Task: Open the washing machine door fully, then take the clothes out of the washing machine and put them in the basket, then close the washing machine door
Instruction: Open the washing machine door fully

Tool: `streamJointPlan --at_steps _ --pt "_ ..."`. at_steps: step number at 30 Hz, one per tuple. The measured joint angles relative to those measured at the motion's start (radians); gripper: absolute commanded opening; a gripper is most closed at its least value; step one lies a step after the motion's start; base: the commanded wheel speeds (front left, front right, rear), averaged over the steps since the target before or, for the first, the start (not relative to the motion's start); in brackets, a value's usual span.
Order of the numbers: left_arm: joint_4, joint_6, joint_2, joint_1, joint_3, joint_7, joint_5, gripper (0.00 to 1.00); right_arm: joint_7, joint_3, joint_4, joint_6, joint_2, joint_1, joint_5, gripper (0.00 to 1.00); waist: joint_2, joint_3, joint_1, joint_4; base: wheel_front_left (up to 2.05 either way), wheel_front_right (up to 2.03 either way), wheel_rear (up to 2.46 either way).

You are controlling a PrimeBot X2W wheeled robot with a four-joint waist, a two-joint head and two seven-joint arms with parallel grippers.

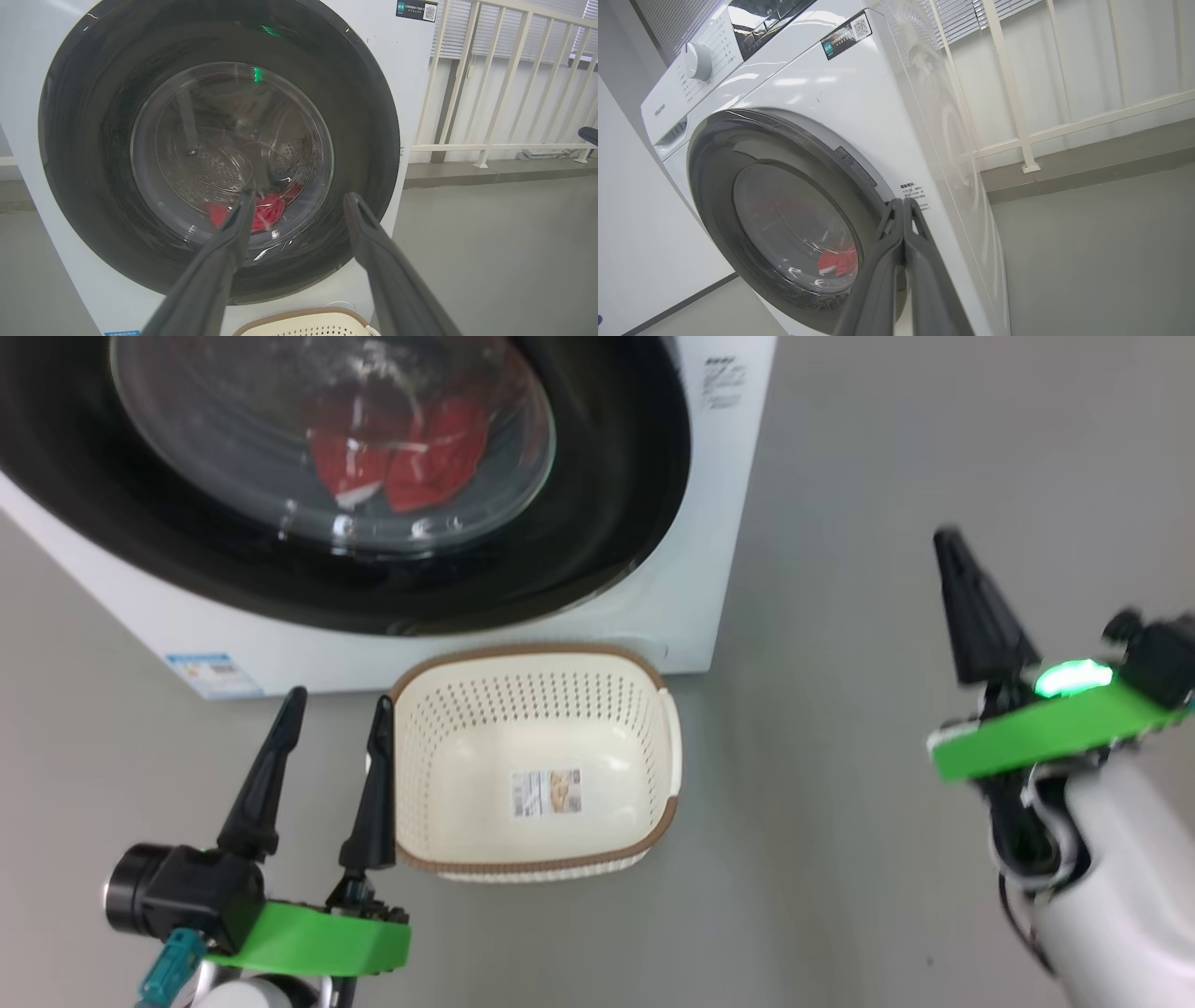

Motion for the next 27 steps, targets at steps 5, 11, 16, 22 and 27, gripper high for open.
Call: streamJointPlan --at_steps 5,11,16,22,27 --pt "-0.027 0.01 0.0 -0.024 -0.026 0.0 -0.004 1.0 0.0 0.038 0.022 0.0 -0.037 -0.111 0.131 0.0 0.0 0.052 0.0 0.025 0.0 0.0 0.0" --pt "-0.051 0.027 -0.001 -0.056 -0.062 0.0 -0.024 1.0 0.054 0.143 0.051 0.0 -0.116 -0.255 0.432 0.0 0.0 0.128 0.0 0.063 0.0 0.0 0.0" --pt "-0.066 0.035 -0.001 -0.073 -0.073 0.0 -0.029 1.0 0.119 0.168 0.042 0.0 -0.164 -0.344 0.608 0.0 0.0 0.18 0.0 0.089 0.0 0.0 0.0" --pt "-0.085 0.036 -0.001 -0.109 -0.085 0.0 -0.029 1.0 0.218 0.164 0.02 0.0 -0.188 -0.438 0.781 0.0 0.0 0.244 0.0 0.112 0.0 0.0 0.0" --pt "-0.093 0.045 -0.002 -0.13 -0.101 0.0 -0.031 1.0 0.309 0.159 0.018 0.0 -0.209 -0.5 0.854 0.0 0.0 0.295 0.0 0.131 0.0 0.0 0.0"
